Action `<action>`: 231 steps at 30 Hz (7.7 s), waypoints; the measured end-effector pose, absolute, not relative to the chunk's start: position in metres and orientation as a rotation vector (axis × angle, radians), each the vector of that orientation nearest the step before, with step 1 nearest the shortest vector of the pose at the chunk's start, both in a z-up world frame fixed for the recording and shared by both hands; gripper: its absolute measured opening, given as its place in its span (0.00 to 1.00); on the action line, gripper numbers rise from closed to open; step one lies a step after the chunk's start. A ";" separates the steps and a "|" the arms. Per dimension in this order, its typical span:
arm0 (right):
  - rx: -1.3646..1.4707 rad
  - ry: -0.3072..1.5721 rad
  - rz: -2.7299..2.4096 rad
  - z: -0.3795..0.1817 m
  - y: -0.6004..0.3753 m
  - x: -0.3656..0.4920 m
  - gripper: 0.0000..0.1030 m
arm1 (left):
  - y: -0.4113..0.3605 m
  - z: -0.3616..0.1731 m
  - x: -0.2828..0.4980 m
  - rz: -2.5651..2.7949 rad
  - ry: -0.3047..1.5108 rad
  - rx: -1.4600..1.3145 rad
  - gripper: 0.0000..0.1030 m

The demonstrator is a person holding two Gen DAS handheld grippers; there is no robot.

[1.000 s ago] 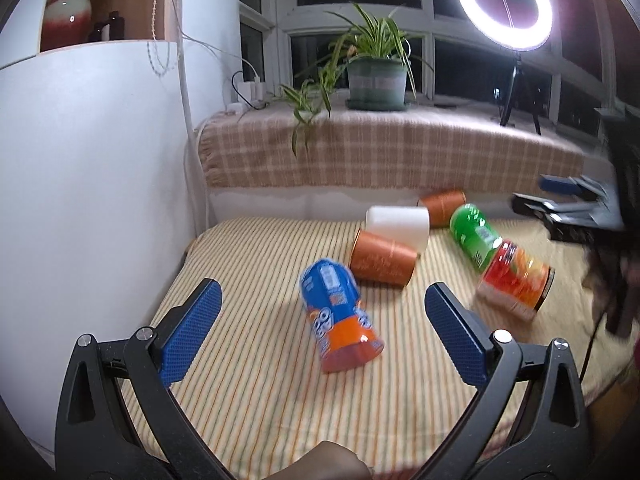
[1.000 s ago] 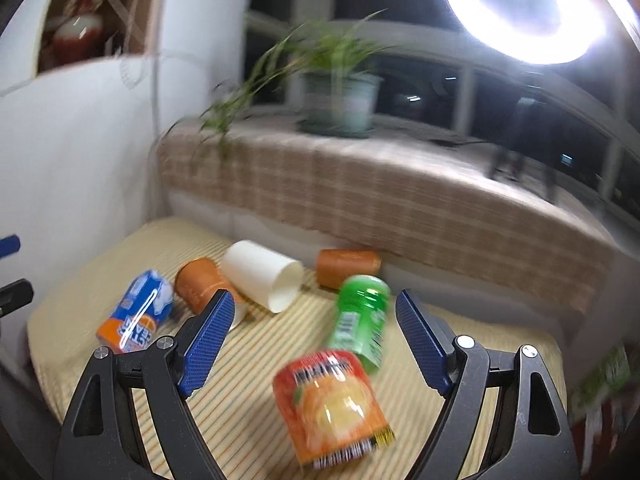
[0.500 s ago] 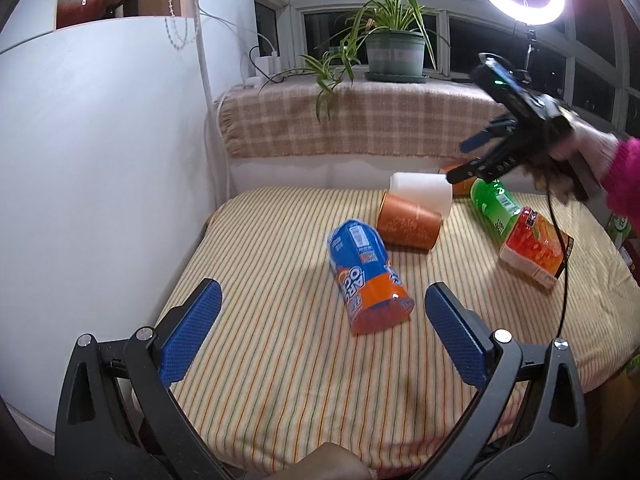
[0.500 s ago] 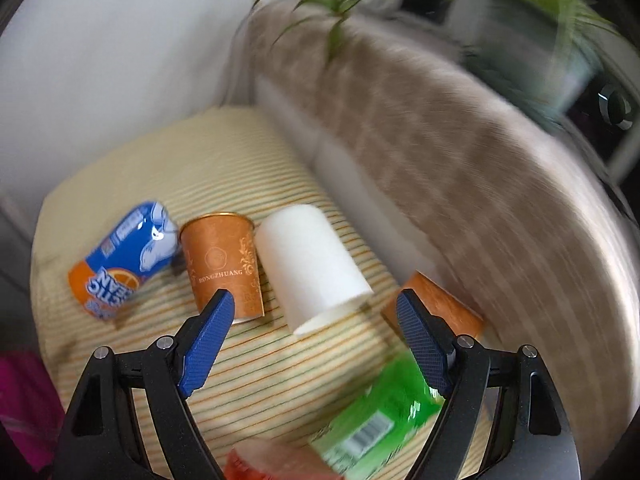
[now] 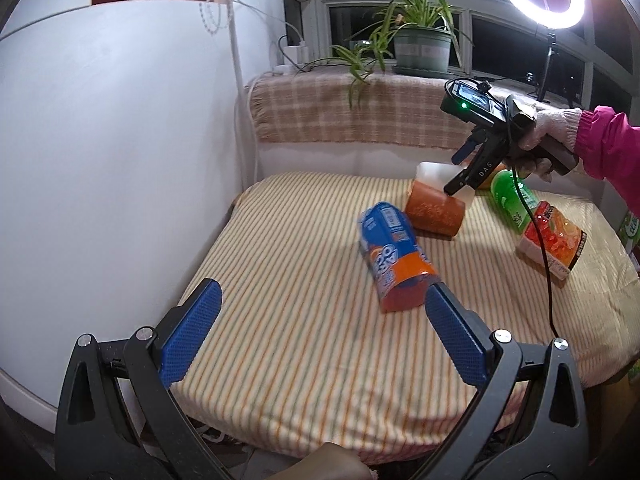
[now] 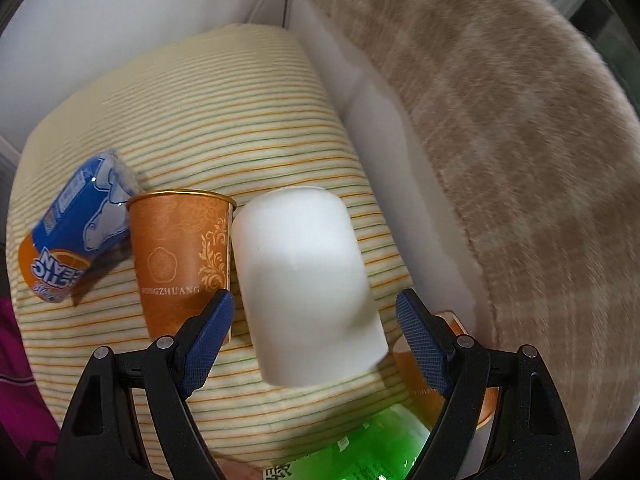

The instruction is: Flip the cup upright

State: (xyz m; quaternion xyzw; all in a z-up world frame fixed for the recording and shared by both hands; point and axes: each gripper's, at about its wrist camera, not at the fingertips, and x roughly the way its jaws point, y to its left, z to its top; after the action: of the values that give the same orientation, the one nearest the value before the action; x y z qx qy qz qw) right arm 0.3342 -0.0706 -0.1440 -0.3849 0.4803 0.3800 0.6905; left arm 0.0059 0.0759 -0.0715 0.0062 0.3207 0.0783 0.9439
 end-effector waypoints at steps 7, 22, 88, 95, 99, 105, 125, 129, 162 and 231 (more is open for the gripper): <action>-0.897 1.125 0.830 -0.168 -0.060 0.339 0.77 | 0.090 -0.075 -0.001 0.193 0.654 -0.008 1.00; -0.890 1.036 0.760 -0.125 -0.055 0.327 0.68 | 0.095 -0.072 -0.011 0.187 0.629 -0.005 1.00; -0.334 0.977 0.989 -0.087 -0.148 0.222 0.72 | 0.069 -0.067 -0.016 0.115 0.588 0.064 1.00; -0.129 1.186 1.099 -0.109 -0.152 0.173 0.72 | 0.064 -0.068 -0.025 0.088 0.582 0.065 1.00; -0.035 1.325 1.115 -0.132 -0.155 0.152 0.72 | 0.062 -0.070 -0.028 0.074 0.586 0.061 1.00; 0.018 1.384 1.023 -0.151 -0.155 0.160 0.72 | 0.063 -0.069 -0.033 0.059 0.577 0.055 1.00; 0.131 1.107 0.837 -0.131 -0.178 0.152 0.78 | 0.042 -0.068 -0.006 -0.140 0.642 0.015 1.00; 0.189 1.050 0.800 -0.121 -0.196 0.146 0.79 | 0.033 -0.069 0.013 -0.240 0.699 -0.019 1.00; 0.145 0.791 0.405 -0.094 -0.283 0.002 0.79 | -0.047 -0.149 0.198 -0.496 1.316 -0.188 0.80; 0.084 0.750 0.181 -0.104 -0.291 0.011 0.79 | -0.096 -0.122 0.092 -0.402 0.809 0.171 0.82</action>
State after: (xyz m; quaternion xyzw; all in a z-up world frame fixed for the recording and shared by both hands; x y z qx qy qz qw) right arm 0.0108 -0.2911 -0.1037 0.0410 0.3658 0.0881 0.9256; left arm 0.0919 -0.0960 -0.1221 0.0826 0.3903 -0.1940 0.8962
